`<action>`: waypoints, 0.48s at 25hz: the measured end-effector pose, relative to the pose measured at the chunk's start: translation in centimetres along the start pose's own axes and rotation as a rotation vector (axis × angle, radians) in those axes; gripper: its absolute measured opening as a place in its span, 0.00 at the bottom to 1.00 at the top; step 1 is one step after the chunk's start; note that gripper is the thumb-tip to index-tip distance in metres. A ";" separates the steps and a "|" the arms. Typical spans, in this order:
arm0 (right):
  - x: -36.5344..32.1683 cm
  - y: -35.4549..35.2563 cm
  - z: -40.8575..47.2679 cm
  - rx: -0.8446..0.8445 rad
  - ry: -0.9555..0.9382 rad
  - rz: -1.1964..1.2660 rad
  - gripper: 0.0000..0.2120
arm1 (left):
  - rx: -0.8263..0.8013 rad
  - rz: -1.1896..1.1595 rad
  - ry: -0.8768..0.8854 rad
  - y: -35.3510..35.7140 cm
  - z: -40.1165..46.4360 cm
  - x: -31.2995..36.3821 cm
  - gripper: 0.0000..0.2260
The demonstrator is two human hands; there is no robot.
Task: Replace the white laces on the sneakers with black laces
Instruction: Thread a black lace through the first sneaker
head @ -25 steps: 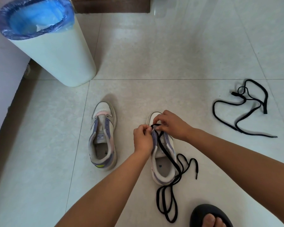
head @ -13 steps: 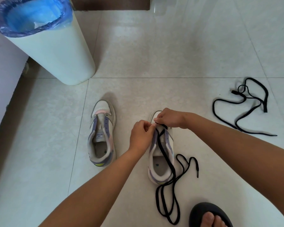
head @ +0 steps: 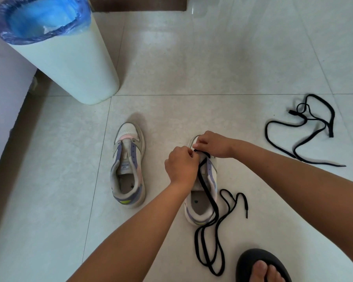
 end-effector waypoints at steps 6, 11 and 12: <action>0.9 -0.1 0.0 -0.017 -0.001 -0.036 0.16 | -0.096 -0.143 0.026 1.2 0.8 -0.1 0.08; 1.2 -1.0 -1.7 0.055 -0.082 -0.084 0.05 | -0.263 -0.315 0.117 1.9 1.6 -1.1 0.11; 0.9 -1.3 -2.0 0.148 -0.118 -0.213 0.05 | -0.265 -0.290 0.144 1.8 1.5 -1.0 0.10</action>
Point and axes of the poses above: each hand's wrist, its own z-axis towards the middle knuckle, its own y-axis out of the palm, x = y × z, the point moved 10 cm from there along z, towards the middle knuckle, and after that the axes turned 3 degrees about -y, right-handed, at the moved point
